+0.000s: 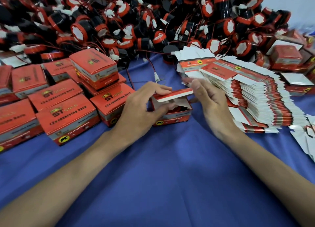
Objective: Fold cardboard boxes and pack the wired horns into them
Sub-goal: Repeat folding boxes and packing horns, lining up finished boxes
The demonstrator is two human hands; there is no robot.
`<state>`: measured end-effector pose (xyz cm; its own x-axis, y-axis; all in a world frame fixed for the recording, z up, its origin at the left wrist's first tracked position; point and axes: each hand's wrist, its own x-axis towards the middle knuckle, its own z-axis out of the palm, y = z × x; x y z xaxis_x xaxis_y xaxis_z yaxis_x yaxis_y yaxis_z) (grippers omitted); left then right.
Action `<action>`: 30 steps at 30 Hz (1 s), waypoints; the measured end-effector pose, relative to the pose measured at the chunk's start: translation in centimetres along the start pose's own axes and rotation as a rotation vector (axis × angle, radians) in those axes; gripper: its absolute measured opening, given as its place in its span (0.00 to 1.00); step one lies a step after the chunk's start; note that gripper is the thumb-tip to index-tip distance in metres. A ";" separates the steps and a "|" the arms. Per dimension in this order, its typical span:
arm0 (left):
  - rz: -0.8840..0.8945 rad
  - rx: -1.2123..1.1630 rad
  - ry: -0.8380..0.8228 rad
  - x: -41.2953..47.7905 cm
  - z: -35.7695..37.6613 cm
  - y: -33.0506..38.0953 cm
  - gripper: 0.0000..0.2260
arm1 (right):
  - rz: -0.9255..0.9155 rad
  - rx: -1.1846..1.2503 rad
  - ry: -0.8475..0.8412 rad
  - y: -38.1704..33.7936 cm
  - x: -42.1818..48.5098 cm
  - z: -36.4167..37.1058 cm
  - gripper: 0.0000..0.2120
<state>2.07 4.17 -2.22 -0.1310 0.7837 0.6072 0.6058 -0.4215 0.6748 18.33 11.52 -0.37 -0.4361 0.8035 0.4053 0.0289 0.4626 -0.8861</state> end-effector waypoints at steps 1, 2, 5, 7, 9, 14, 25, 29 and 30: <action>-0.015 -0.005 -0.019 0.0 0.0 0.1 0.14 | -0.008 0.010 -0.038 0.0 0.0 0.0 0.10; -0.030 -0.009 -0.039 0.0 -0.1 0.2 0.15 | -0.022 0.019 -0.083 0.0 0.0 0.0 0.09; -0.032 0.032 -0.092 -0.1 -0.4 0.3 0.16 | -0.018 0.064 -0.203 0.0 -0.3 -0.2 0.08; -0.016 0.085 -0.151 -0.2 -0.6 0.3 0.19 | 0.037 0.095 -0.233 0.0 -0.5 -0.4 0.11; 0.007 0.139 -0.195 -0.2 -0.8 0.2 0.20 | 0.071 0.086 -0.248 0.1 -0.5 -0.5 0.14; 0.005 0.174 -0.231 0.0 -1.2 0.2 0.20 | 0.070 -0.030 -0.275 -0.1 -0.5 -1.0 0.20; 0.040 0.118 -0.183 0.5 -1.5 0.2 0.17 | -0.103 -0.224 -0.212 0.3 -1.0 -0.5 0.19; 0.052 0.089 -0.174 0.5 -1.4 0.0 0.16 | -0.218 -0.306 -0.147 0.6 -1.1 -0.4 0.16; 0.065 0.092 -0.174 0.5 -1.3 0.0 0.16 | -0.253 -0.332 -0.134 0.6 -1.1 -0.3 0.16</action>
<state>0.94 3.95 -1.39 0.0431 0.8267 0.5610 0.6788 -0.4363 0.5907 19.12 11.04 -1.32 -0.5788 0.6036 0.5483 0.1841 0.7517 -0.6333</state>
